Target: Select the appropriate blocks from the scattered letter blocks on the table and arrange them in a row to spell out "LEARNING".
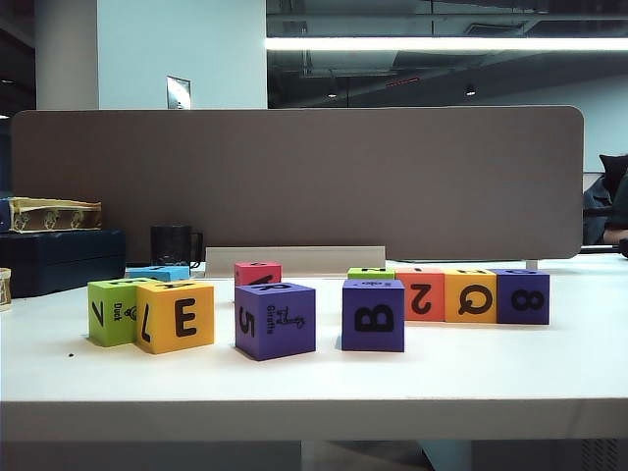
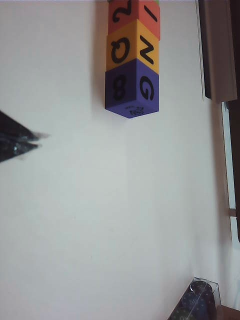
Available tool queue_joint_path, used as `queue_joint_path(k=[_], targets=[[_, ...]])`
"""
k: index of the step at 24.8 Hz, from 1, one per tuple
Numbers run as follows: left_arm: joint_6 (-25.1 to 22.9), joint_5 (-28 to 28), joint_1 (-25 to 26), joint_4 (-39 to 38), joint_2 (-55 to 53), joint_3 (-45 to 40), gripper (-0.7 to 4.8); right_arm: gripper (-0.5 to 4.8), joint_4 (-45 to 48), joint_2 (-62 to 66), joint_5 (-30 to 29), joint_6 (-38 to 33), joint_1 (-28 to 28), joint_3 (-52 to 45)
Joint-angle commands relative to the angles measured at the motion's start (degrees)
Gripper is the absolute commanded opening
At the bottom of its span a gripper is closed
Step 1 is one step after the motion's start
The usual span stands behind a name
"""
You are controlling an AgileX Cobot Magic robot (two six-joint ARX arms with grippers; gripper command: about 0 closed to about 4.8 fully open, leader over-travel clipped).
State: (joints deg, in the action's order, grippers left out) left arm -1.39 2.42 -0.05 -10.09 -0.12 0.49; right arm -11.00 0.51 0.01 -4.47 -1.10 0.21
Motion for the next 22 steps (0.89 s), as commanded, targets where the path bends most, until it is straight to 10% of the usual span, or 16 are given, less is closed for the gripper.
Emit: queue_joint_path(k=[1, 22], targets=[[0.55, 0.24, 0.04, -0.44, -0.04, 0.07, -0.05, -0.01, 0.52, -0.68, -0.13, -0.04, -0.02, -0.13], [6.58, 0.39, 0.04, 3.21, -0.04, 1.38, -0.05, -0.02, 2.99, -0.63, -0.17, -3.65, -0.04, 1.86]])
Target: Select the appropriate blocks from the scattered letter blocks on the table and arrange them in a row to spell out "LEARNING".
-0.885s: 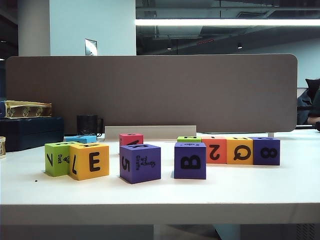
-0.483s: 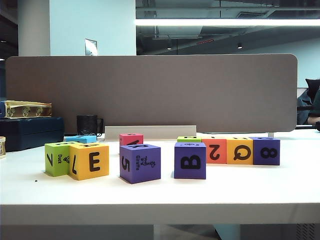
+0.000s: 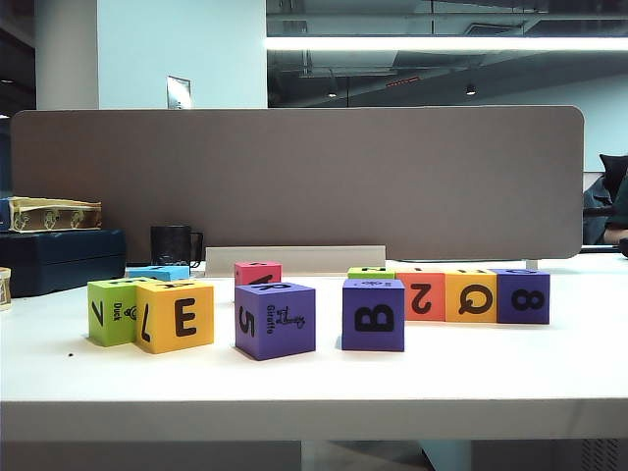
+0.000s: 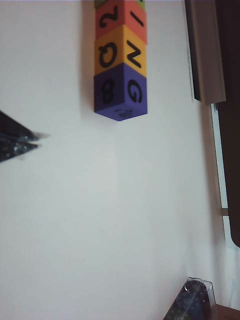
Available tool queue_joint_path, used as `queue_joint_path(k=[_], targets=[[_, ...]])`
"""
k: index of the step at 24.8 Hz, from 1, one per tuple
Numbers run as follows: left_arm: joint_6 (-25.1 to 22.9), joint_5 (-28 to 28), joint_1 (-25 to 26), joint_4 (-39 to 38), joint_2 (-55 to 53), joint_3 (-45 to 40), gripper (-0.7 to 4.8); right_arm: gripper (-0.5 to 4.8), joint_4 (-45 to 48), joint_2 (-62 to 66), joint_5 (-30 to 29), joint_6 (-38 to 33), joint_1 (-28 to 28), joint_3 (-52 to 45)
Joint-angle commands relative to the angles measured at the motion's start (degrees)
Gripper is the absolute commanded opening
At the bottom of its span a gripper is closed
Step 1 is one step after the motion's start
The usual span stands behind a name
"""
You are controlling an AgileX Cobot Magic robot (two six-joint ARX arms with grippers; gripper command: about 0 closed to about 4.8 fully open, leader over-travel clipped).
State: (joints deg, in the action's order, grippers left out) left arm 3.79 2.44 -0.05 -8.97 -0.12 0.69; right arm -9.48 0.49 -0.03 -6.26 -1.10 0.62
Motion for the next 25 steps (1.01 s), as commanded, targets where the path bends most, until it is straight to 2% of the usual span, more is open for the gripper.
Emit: queue_joint_path(k=[1, 7, 11, 19, 25], targets=[[1.36, 0.35, 0.04, 2.1, -0.04, 1.53, -0.05, -0.02, 1.51, -0.55, -0.11, -2.4, -0.04, 1.81], [1.42, 0.44, 0.04, 1.9, -0.04, 3.43, -0.05, -0.03, 1.66, -0.5, -0.26, -4.87, -0.07, 4.61], [3.72, 1.51, 0.04, 1.97, -0.04, 4.5, -0.05, -0.03, 1.64, -0.48, -1.42, -4.87, -0.07, 7.23], [3.76, 3.89, 0.02, 0.81, -0.37, 7.52, -0.05, -0.03, 0.5, -0.44, -4.0, -4.85, -0.07, 11.91], [3.69, 5.18, 0.02, -1.31, -5.95, 12.68, -0.05, -0.03, -2.99, -0.37, -5.7, -4.85, -0.07, 14.95]])
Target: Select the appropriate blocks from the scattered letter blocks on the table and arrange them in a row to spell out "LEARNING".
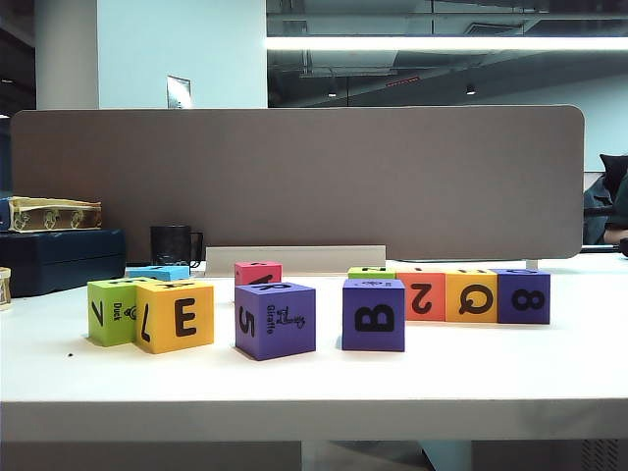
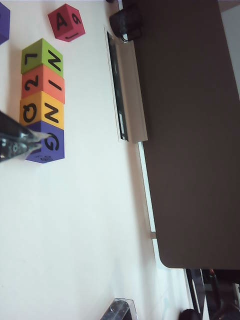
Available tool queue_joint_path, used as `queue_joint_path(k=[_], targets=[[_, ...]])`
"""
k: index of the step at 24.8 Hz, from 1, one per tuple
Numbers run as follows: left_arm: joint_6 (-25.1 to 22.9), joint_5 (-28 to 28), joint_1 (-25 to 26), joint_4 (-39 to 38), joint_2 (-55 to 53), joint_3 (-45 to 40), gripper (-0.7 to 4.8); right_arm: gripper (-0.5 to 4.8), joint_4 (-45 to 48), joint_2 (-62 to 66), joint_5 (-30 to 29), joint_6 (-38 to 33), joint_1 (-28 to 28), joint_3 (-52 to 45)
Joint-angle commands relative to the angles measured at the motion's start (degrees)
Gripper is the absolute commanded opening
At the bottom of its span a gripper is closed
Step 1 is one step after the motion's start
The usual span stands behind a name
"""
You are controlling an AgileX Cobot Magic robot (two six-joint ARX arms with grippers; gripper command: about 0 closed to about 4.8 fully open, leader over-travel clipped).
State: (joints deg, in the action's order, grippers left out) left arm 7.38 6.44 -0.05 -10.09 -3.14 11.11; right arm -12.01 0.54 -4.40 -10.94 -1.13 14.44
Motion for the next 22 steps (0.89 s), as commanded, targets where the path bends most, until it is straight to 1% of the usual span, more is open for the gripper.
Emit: queue_joint_path(k=[1, 7, 10, 15, 22], targets=[[0.11, 1.64, 0.02, -0.15, -4.13, 3.02, -0.05, -0.03, -0.74, -0.42, -1.79, -0.15, -0.04, 1.42], [-0.13, 2.84, 0.02, -0.07, -10.82, 6.95, -0.05, -0.03, -3.15, -0.31, -2.03, -0.13, -0.04, 2.93], [-1.42, 3.87, 0.02, -0.09, -15.19, 9.44, -0.05, -0.03, -3.69, 1.77, -3.65, -0.07, -0.04, 4.37], [-1.57, 4.33, 0.02, 0.09, -19.98, 12.09, -0.05, -0.03, -4.94, 7.82, -6.4, 0.09, -0.04, 7.72], [-1.6, 4.35, 0.02, 0.81, -25.42, 15.08, -0.05, -0.03, -4.9, 20.83, -11.52, 0.5, -0.09, 15.82]])
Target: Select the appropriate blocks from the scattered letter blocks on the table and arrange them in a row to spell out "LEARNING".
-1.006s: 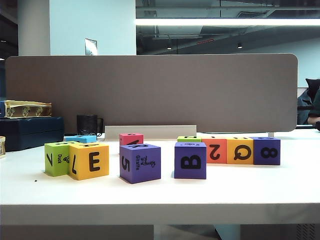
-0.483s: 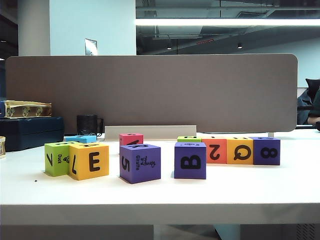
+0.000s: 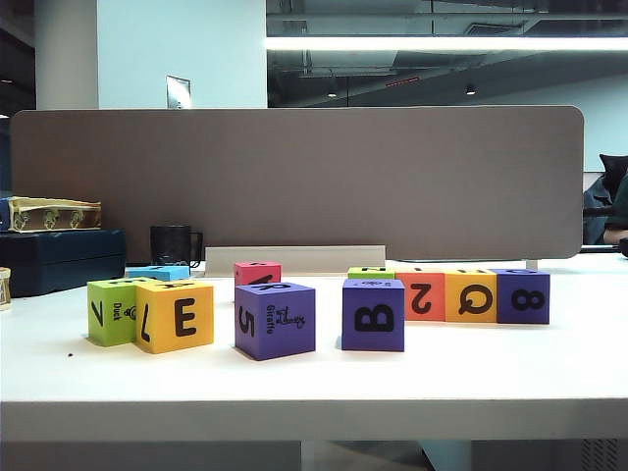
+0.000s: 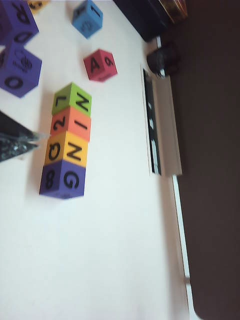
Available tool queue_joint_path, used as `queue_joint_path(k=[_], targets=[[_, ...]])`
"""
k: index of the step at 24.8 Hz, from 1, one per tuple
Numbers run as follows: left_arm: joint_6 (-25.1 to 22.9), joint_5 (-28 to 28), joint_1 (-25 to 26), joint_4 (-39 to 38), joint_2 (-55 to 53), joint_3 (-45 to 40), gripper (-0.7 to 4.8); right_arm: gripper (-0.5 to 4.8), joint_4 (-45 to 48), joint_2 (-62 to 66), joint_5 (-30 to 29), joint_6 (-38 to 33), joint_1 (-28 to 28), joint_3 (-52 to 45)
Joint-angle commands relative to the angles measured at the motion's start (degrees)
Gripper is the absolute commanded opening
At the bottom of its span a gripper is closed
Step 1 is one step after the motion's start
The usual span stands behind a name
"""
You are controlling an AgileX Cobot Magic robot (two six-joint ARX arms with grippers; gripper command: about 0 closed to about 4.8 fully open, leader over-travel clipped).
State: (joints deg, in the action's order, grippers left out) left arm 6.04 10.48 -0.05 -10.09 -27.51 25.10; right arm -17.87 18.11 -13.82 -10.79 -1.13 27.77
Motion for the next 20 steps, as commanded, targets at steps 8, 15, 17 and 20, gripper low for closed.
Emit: queue_joint_path(k=[8, 15, 17, 20], targets=[[-3.06, 2.75, 0.0, 1.7, -6.67, 3.65, -0.05, -0.02, 0.04, 17.44, -4.31, 4.72, -5.29, 13.0], [-3.06, 4.85, 0.0, 3.04, -10.93, 4.35, -0.05, -0.02, -1.05, 26.58, -4.15, 5.33, -12.63, 19.17], [-3.06, 5.42, 0.02, 3.54, -11.82, 4.42, -0.05, -0.02, -1.64, 28.46, -4.15, 5.51, -14.01, 20.44], [-3.06, 5.49, 0.0, 3.37, -14.84, 6.05, -0.05, -0.02, -1.7, 31.78, -4.13, 6.78, -16.39, 22.18]])
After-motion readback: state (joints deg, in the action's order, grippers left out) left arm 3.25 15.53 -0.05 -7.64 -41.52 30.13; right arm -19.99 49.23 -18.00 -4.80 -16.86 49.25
